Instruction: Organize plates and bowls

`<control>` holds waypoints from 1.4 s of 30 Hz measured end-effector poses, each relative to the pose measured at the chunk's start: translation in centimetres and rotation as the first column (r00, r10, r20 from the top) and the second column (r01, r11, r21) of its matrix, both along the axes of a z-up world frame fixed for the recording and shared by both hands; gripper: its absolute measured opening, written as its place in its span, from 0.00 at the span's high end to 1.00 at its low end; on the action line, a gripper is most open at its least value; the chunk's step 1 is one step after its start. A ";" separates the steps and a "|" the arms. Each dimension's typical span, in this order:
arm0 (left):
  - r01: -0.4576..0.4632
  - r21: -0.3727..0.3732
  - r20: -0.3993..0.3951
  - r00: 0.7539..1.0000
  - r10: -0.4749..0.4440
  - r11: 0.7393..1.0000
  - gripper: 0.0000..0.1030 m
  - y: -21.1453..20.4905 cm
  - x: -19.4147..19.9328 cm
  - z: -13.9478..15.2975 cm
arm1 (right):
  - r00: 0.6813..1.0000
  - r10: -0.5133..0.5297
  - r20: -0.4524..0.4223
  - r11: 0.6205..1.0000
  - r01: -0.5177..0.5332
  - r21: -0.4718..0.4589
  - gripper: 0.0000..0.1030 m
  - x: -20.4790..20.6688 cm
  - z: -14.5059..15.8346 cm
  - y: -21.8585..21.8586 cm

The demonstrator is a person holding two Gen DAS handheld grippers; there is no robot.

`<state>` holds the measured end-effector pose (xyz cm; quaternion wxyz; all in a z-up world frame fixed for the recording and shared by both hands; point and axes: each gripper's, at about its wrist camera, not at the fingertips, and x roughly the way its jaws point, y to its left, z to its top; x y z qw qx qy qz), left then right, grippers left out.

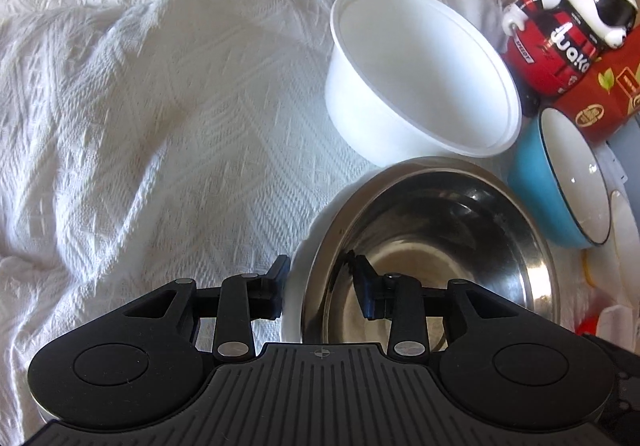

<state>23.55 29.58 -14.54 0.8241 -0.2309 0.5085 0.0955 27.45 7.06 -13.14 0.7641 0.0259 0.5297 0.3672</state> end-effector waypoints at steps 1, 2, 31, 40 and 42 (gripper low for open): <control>-0.003 -0.011 0.004 1.000 0.003 1.000 0.66 0.2 -0.1 0.0 | 1.000 -0.002 0.006 1.000 0.002 0.001 0.12 -0.1 0.0 0.0; -0.008 -0.022 0.006 1.000 0.008 1.000 0.66 0.4 -0.3 0.0 | 1.000 -0.003 0.011 1.000 0.003 0.000 0.12 -0.1 0.0 0.0; 0.526 -0.069 0.290 0.823 -0.488 0.848 0.66 -17.7 3.0 5.4 | 0.744 -0.654 0.139 0.729 0.668 -0.146 0.00 -4.3 4.0 -23.1; 0.506 -0.016 0.187 0.849 -0.494 0.863 0.66 -25.7 6.9 2.2 | 0.778 -0.625 -0.056 0.779 0.619 -0.096 0.27 -2.7 -0.2 -28.2; 0.470 -0.033 0.162 0.873 -0.459 0.882 0.67 -26.0 7.5 1.4 | 0.790 -0.604 -0.105 0.797 0.599 -0.074 0.28 -2.2 -1.1 -28.9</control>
